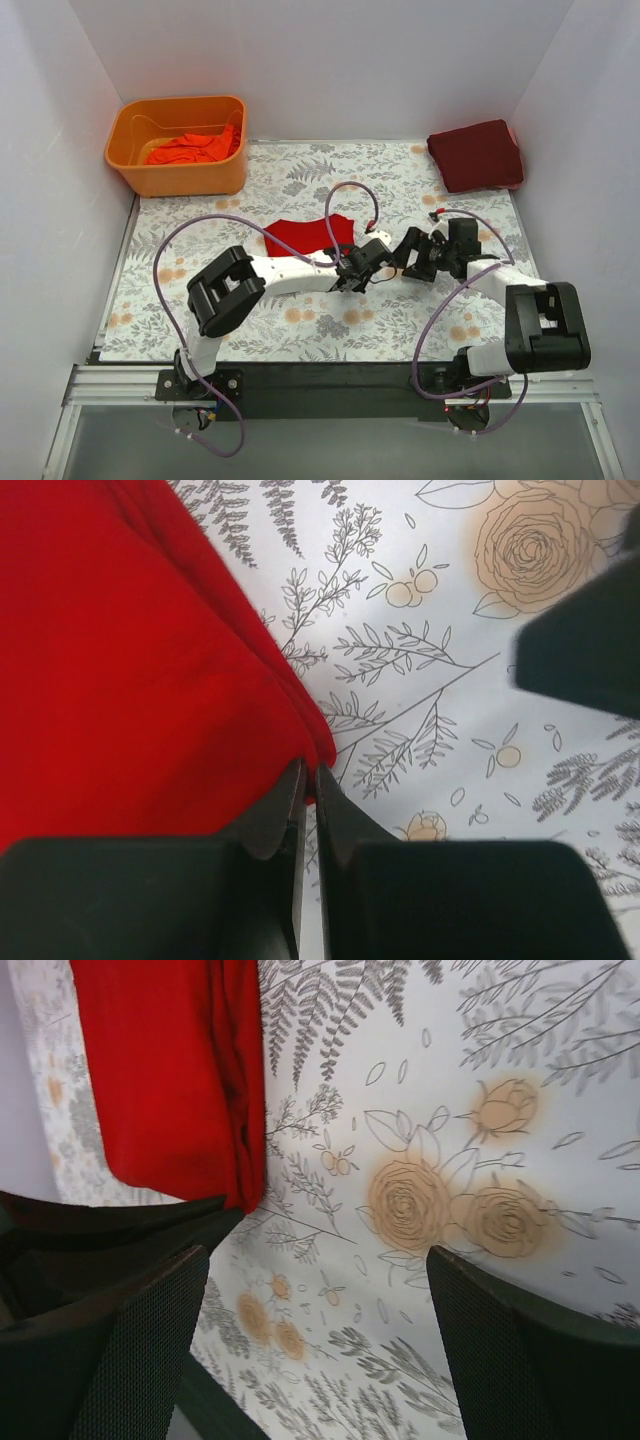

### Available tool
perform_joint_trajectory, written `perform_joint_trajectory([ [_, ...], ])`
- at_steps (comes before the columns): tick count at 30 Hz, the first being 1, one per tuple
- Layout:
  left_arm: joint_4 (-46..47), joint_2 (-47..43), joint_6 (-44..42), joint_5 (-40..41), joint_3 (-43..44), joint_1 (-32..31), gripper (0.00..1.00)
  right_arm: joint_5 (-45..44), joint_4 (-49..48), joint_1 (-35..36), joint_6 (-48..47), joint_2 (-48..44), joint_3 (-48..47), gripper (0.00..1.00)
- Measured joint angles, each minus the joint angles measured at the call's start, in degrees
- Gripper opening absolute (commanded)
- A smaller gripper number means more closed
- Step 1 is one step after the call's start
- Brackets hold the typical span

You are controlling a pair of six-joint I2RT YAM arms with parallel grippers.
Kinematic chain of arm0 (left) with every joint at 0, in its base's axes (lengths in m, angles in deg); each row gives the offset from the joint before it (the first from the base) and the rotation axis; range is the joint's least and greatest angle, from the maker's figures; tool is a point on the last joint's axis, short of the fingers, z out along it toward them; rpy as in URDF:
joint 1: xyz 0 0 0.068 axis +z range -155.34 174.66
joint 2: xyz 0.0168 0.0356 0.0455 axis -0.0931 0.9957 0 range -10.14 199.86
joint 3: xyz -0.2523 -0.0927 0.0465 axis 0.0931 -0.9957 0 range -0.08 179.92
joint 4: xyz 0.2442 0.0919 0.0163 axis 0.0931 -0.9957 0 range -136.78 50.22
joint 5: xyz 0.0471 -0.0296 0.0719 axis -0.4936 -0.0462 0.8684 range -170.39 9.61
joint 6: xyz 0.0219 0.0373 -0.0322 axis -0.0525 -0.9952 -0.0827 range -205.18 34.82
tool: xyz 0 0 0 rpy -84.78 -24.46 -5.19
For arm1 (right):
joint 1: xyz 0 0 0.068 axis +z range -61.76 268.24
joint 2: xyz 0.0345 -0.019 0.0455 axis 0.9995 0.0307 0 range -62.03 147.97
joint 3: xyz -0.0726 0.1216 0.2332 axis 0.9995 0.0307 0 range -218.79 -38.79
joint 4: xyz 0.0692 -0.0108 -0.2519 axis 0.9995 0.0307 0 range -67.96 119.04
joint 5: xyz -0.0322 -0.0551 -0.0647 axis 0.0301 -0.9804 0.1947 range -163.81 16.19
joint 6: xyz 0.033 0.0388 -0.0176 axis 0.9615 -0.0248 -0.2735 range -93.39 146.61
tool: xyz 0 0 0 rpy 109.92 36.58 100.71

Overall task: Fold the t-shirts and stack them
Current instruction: Neatly place the folded tshirt to the corner

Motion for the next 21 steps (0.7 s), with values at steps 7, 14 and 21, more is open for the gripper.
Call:
perform_joint_trajectory([
  [7, -0.3, -7.1, 3.2, -0.6, -2.8, 0.0, 0.00, 3.8, -14.8, 8.0, 12.2, 9.9, 0.7, 0.96],
  [14, -0.3, -11.5, 5.7, -1.6, -3.5, 0.0, 0.00, 5.2, -33.0, 15.2, 25.4, 20.3, -0.9, 0.88],
  [21, -0.3, -11.6, 7.2, -2.4, -3.7, 0.0, 0.11, 5.3, -38.3, 17.9, 28.7, 28.0, -4.8, 0.12],
])
